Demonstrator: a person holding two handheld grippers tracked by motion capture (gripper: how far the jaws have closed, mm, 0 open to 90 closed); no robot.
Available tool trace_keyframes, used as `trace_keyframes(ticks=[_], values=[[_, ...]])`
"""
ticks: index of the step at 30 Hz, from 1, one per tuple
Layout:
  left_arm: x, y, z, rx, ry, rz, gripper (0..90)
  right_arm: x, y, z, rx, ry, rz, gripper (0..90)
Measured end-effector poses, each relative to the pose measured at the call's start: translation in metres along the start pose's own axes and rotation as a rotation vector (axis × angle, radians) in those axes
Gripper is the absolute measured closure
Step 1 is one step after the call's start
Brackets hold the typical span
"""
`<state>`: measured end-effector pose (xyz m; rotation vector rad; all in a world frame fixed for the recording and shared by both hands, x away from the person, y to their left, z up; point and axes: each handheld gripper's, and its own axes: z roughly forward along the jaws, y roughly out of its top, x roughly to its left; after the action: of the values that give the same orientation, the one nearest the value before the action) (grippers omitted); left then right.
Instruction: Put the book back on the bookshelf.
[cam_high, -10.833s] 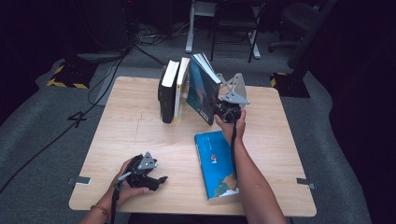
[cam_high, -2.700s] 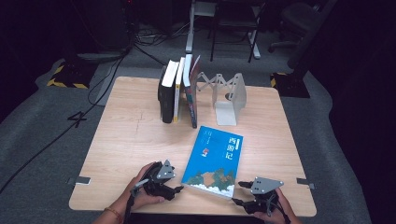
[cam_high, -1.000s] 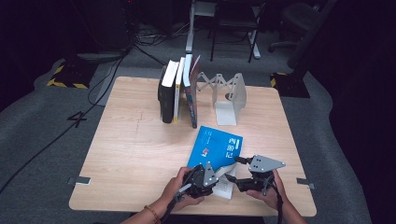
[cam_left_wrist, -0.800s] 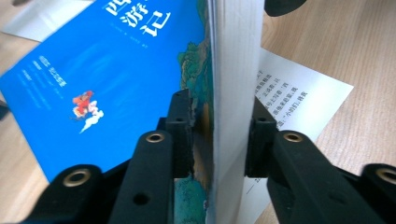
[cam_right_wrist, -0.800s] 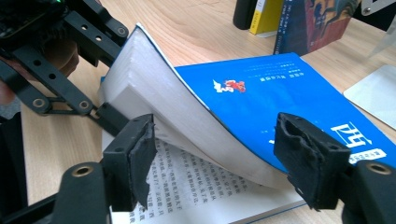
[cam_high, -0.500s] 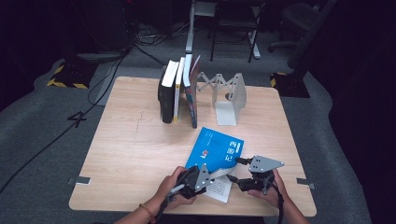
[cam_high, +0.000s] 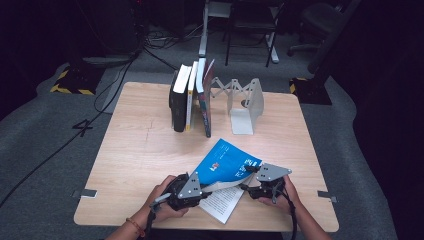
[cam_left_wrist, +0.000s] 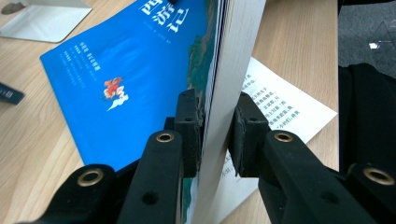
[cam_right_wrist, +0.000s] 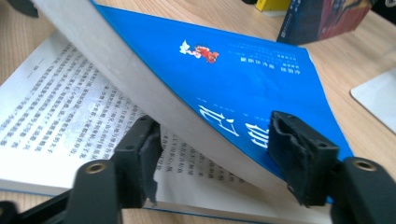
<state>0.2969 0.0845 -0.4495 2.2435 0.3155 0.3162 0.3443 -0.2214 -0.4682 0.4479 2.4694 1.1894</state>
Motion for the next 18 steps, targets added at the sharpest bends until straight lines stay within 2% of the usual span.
trace_keyframes(ticks=[2,3,6,9,10,14,18], values=[[0.002,-0.004,-0.002,0.018,0.017,-0.022,70.2,0.004,0.002,0.002,0.002,0.017,-0.029,50.1],[0.001,-0.007,-0.002,0.03,0.033,-0.02,67.7,0.007,0.003,0.003,0.005,0.015,-0.051,53.3],[-0.002,-0.013,-0.002,0.038,0.093,-0.056,61.7,0.015,0.007,0.005,0.007,0.0,-0.083,58.0],[-0.008,-0.018,0.003,0.109,0.208,-0.098,54.2,0.018,0.01,0.003,0.004,-0.001,-0.085,60.0],[-0.009,-0.019,0.004,0.113,0.224,-0.1,52.0,0.018,0.011,0.002,0.002,-0.001,-0.079,60.4],[-0.006,-0.017,0.004,0.084,0.232,-0.144,53.3,0.024,0.017,0.0,0.014,-0.02,-0.081,61.6],[-0.009,-0.01,0.009,0.063,0.248,-0.111,55.1,0.032,0.024,0.001,0.026,-0.031,-0.082,63.6]])
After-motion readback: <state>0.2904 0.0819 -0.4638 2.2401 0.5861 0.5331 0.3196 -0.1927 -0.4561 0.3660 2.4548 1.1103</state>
